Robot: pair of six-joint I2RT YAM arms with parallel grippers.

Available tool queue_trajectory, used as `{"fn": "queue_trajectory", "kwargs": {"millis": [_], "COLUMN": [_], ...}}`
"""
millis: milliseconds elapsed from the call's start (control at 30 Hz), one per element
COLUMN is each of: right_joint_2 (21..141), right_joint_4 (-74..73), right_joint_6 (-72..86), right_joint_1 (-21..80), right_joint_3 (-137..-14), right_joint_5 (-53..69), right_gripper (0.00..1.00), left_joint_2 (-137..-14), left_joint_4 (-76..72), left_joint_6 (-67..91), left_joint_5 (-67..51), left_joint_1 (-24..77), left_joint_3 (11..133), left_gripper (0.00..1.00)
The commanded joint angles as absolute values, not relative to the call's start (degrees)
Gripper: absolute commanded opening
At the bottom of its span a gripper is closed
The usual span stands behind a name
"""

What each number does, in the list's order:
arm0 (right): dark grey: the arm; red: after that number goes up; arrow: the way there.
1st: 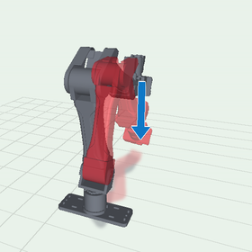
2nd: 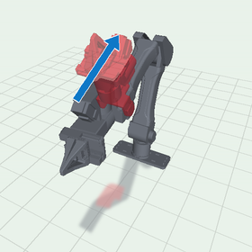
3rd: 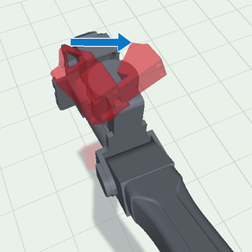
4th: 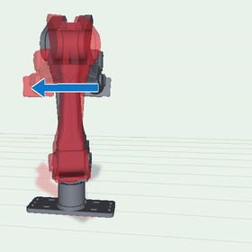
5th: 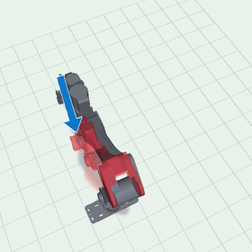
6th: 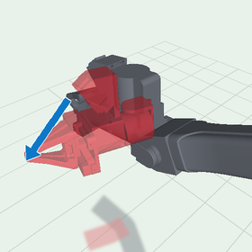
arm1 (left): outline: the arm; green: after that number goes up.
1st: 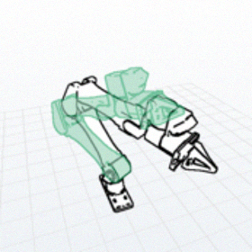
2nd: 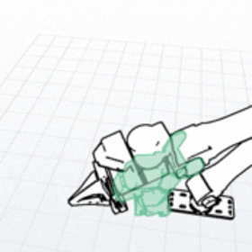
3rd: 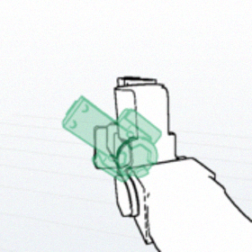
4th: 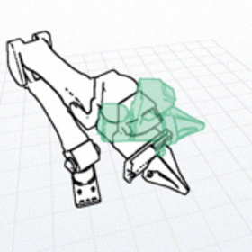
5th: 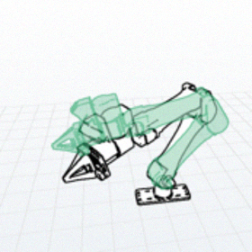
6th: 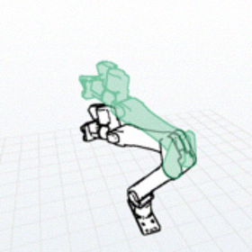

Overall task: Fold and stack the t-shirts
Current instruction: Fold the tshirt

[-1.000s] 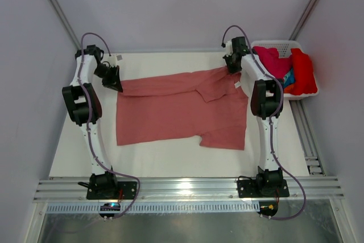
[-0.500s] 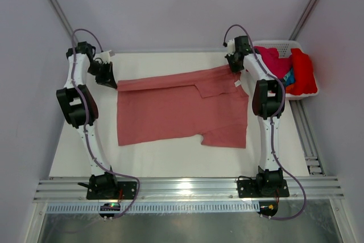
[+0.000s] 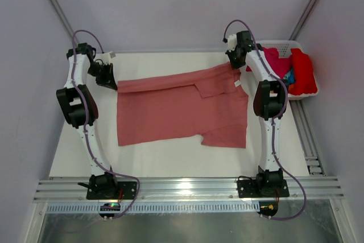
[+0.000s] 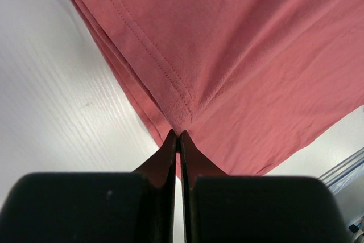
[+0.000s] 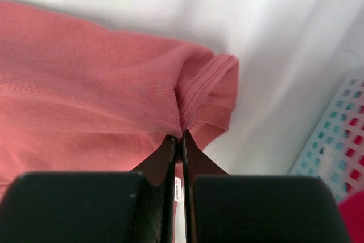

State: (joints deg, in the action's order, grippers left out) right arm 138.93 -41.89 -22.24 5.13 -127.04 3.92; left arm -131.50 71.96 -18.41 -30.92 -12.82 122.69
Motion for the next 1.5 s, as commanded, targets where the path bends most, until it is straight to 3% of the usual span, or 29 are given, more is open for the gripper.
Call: {"fn": "queue_trajectory", "kwargs": {"millis": [0, 1000, 1467], "right_joint_2": [133.4, 133.2, 127.3], "right_joint_4": [-40.9, -37.3, -52.8], "right_joint_6": [-23.0, -22.3, -31.2], "right_joint_1": [4.6, 4.7, 4.7], "right_joint_3": [-132.0, -133.1, -128.9], "right_joint_5": [4.0, 1.9, 10.5], "right_gripper": [0.03, 0.03, 0.03], "left_joint_2": [-128.0, -128.4, -128.1], "left_joint_4": [72.9, 70.8, 72.3], "left_joint_6": [-19.2, -17.6, -18.8], "left_joint_5": [-31.6, -27.5, -29.3], "left_joint_1": [-13.8, -13.1, -13.0], "left_joint_3": [123.0, 124.4, 121.8], "left_gripper": [0.0, 0.0, 0.0]}}
